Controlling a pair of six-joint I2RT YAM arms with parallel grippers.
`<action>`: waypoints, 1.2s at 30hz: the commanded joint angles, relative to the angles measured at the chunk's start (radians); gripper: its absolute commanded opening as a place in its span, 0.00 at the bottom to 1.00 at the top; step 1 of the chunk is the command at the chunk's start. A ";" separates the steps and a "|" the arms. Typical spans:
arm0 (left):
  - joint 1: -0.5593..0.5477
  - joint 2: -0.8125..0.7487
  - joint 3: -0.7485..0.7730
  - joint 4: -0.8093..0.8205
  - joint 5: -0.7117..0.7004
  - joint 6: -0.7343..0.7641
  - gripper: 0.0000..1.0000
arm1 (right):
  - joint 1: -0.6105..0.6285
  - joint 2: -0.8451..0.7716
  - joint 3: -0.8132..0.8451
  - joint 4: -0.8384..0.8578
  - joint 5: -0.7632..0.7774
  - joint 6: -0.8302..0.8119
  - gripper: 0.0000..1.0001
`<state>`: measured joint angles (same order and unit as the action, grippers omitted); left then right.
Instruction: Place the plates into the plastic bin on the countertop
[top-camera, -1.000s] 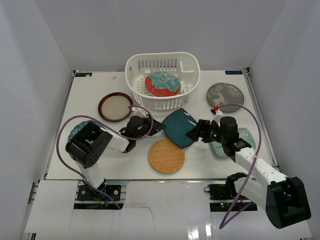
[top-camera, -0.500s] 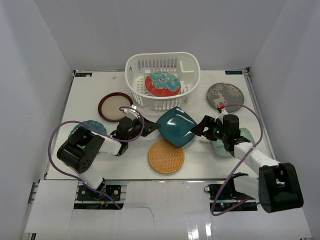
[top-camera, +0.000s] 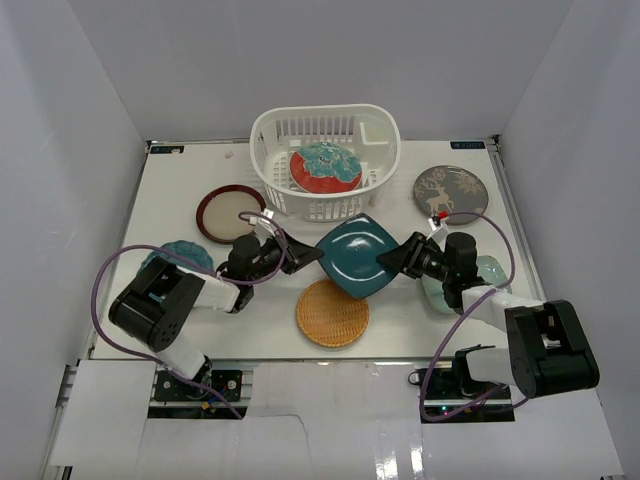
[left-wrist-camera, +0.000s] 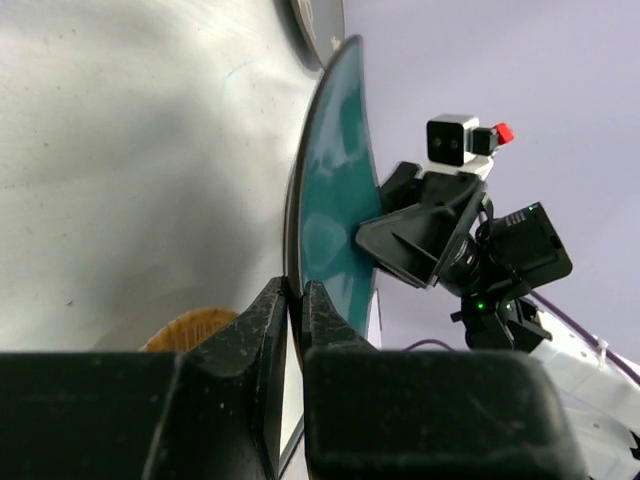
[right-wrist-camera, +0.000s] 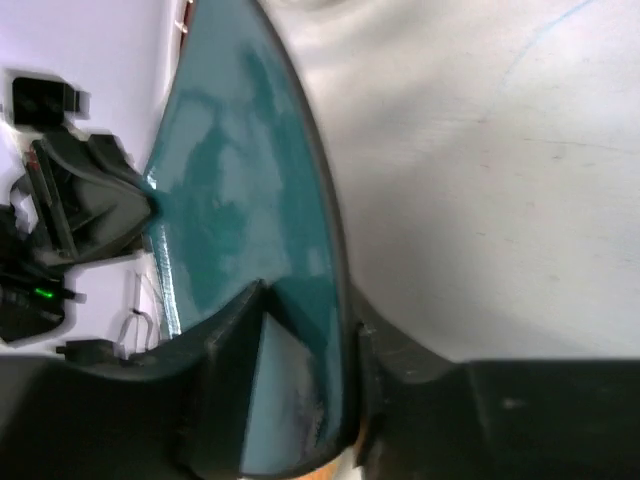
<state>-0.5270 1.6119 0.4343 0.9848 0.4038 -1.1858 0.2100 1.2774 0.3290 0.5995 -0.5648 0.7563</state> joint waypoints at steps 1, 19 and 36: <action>0.002 -0.134 0.018 0.100 0.055 -0.040 0.00 | -0.001 -0.012 -0.016 0.157 -0.029 0.070 0.35; 0.002 -0.684 0.270 -0.931 -0.270 0.517 0.96 | -0.001 -0.193 0.458 -0.074 -0.003 0.097 0.08; 0.004 -0.889 0.364 -1.293 -0.595 0.831 0.98 | 0.057 0.739 1.543 -0.447 0.213 -0.084 0.08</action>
<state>-0.5262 0.7658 0.7944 -0.2806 -0.1059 -0.4198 0.2413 1.9610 1.6463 0.2016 -0.3931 0.7101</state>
